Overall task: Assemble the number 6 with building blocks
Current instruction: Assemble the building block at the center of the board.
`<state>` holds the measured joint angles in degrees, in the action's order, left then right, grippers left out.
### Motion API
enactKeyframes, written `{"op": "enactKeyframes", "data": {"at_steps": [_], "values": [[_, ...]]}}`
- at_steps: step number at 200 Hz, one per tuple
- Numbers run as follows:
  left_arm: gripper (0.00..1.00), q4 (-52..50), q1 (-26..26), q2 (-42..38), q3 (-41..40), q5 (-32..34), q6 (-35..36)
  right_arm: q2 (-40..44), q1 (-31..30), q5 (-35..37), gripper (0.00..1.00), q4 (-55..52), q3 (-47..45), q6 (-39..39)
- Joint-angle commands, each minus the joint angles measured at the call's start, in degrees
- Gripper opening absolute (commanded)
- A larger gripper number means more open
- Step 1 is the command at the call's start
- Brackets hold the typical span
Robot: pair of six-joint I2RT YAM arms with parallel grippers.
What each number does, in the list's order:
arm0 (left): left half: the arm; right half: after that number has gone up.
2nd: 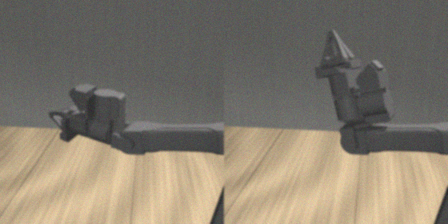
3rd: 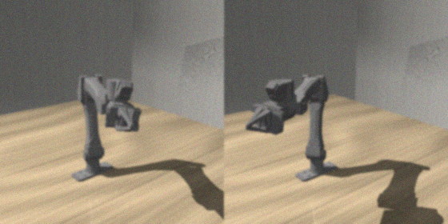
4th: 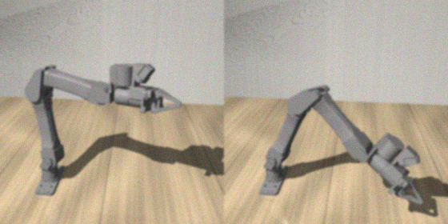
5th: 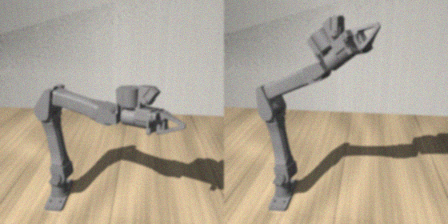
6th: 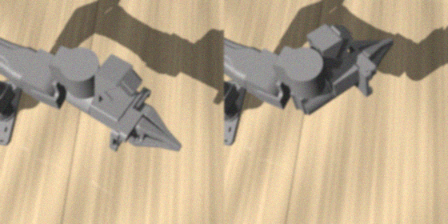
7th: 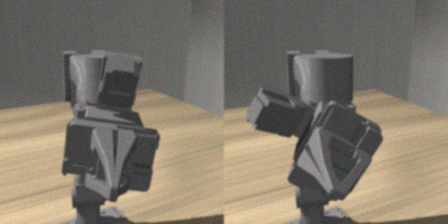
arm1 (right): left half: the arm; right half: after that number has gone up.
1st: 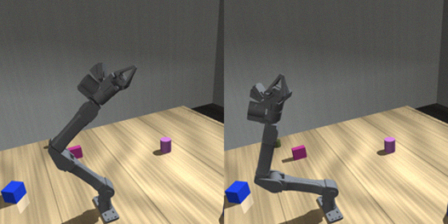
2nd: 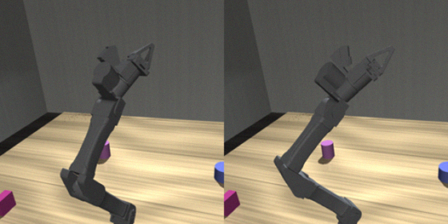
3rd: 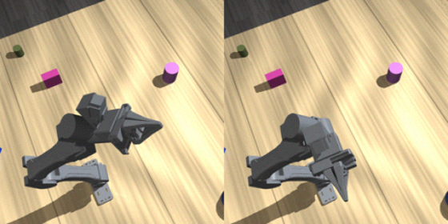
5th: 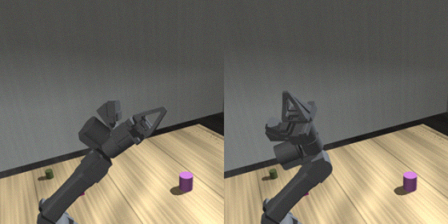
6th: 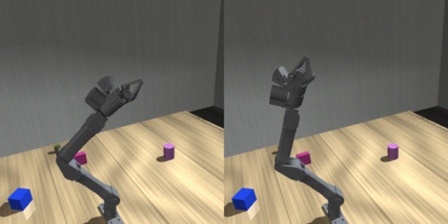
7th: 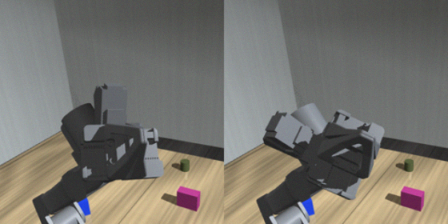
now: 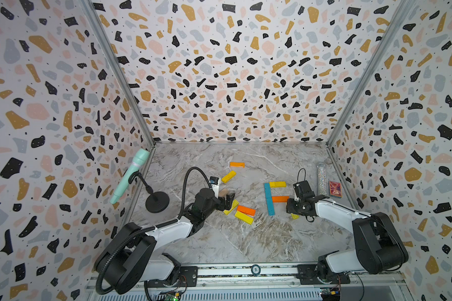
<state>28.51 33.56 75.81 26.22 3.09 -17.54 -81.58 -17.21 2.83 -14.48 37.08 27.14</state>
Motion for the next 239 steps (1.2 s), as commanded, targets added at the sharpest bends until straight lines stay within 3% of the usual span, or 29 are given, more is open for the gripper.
{"op": "enactKeyframes", "data": {"at_steps": [1, 41, 60, 94, 137, 180, 239], "values": [[0.99, 1.20, 0.25, -1.35, 0.41, 0.68, 0.84, -0.40, 0.17, 0.71, 0.57, -0.37, 1.33, 0.57], [1.00, 1.19, 0.32, -1.31, 0.41, 0.74, 0.88, -0.05, 0.34, 0.19, 0.56, -0.57, 1.94, 1.82], [1.00, 1.11, 0.28, -1.30, 0.47, 0.77, 0.99, 1.64, 0.34, -0.42, 0.60, -1.33, 2.35, 1.96], [1.00, 1.01, 0.35, -1.41, 0.50, 0.69, 0.93, 11.98, 1.24, -1.76, 0.60, -4.01, 0.74, 3.26], [0.99, 2.51, 0.30, -1.16, -0.11, -0.18, 0.09, 22.84, 9.85, -8.23, 0.45, -2.34, -7.53, 5.34], [1.00, 3.52, 0.33, -0.59, -0.38, -0.89, -0.13, 19.35, 11.46, -7.22, 0.31, -2.22, -8.15, 5.31], [0.99, 3.57, 0.30, -1.10, -0.38, -1.42, -0.27, 14.04, 11.44, -7.66, 0.25, -0.48, -9.81, 5.86]]}}
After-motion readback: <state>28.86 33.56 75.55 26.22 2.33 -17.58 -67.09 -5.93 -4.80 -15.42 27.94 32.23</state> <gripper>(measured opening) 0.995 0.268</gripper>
